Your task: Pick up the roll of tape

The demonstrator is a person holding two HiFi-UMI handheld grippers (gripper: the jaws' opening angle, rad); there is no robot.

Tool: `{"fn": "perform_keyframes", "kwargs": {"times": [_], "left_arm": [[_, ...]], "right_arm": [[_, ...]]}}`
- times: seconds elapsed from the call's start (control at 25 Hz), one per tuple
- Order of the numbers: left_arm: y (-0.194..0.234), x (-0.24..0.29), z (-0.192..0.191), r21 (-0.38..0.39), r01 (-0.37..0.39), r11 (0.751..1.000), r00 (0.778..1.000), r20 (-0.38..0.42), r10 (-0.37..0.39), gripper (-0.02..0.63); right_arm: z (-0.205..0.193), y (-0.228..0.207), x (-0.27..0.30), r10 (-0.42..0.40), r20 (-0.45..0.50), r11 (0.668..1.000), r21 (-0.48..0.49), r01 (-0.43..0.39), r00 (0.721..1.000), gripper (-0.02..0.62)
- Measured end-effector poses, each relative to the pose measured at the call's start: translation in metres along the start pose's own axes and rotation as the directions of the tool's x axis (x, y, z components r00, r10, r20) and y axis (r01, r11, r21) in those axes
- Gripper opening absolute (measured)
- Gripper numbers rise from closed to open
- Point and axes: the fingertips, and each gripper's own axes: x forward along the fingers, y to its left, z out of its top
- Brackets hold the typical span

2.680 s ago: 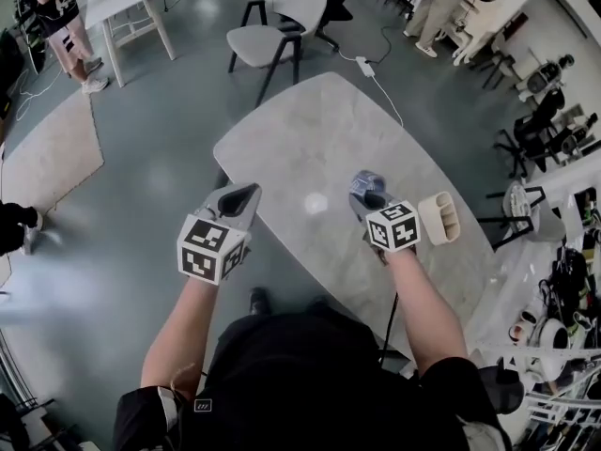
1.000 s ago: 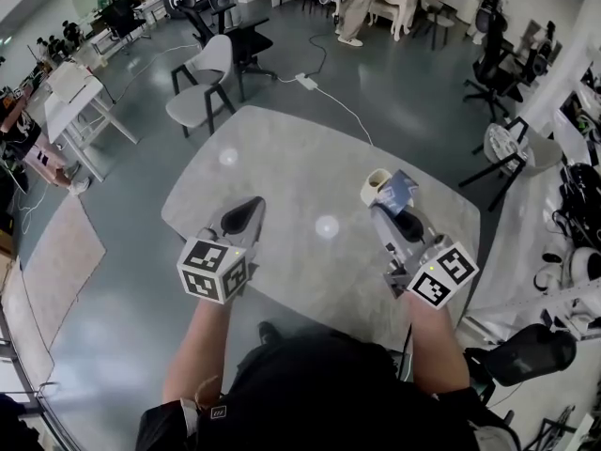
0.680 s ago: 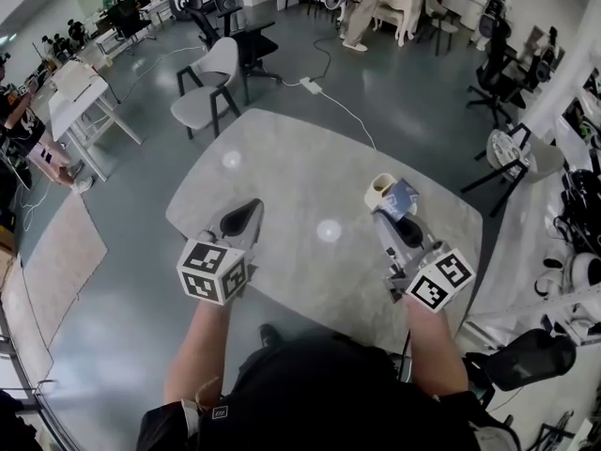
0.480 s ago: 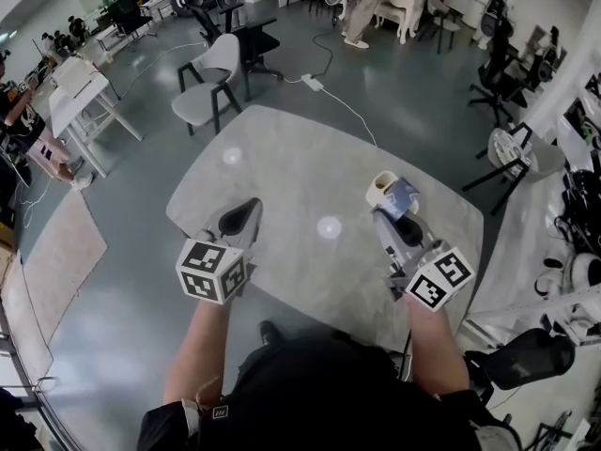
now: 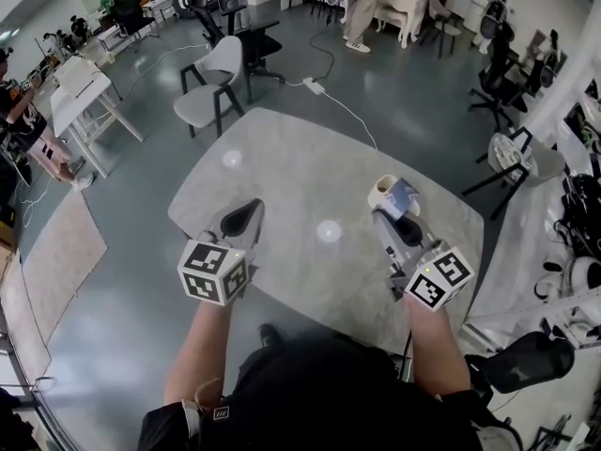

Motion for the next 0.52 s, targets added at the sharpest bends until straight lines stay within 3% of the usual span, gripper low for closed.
{"fn": "perform_keyframes", "kwargs": {"times": [0.52], "left_arm": [[0.008, -0.010, 0.001, 0.003, -0.010, 1.000, 1.000, 0.015, 0.010, 0.011]], "right_arm": [[0.001, 0.007, 0.009, 0.002, 0.009, 1.000, -0.009, -0.002, 1.000, 0.046]]}}
